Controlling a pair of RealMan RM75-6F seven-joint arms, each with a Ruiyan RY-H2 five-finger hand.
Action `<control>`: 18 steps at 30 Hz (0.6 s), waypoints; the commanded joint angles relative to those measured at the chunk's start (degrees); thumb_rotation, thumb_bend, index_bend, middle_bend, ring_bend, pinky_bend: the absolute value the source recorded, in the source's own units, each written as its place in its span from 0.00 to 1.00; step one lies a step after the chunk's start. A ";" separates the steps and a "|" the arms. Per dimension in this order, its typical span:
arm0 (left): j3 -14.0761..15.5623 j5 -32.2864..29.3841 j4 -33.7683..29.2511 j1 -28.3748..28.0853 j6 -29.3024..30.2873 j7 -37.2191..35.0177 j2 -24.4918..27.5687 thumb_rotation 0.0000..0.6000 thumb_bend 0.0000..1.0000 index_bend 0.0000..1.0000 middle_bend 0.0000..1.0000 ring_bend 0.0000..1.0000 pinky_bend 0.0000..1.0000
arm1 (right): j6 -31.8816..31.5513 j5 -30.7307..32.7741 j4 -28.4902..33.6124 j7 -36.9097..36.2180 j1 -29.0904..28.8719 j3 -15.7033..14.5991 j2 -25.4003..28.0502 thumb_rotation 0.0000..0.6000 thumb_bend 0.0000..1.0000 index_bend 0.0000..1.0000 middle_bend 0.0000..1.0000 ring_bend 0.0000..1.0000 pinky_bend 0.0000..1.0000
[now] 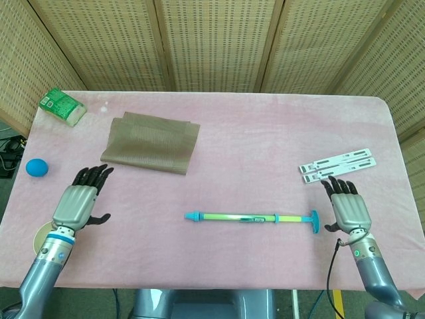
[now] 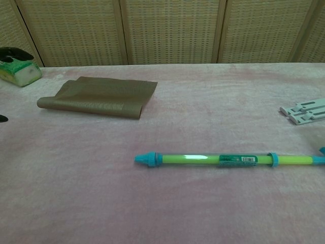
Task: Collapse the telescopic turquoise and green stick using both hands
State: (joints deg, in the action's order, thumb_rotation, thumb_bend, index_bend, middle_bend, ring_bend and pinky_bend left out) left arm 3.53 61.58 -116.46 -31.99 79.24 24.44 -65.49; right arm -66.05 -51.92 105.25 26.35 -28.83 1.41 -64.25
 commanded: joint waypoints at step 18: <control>7.97 18.17 23.94 24.62 18.52 -17.26 -4.98 1.00 0.19 0.00 0.00 0.00 0.00 | -19.21 -29.83 -12.54 -22.68 17.50 -7.37 -2.86 1.00 0.17 0.07 0.00 0.00 0.00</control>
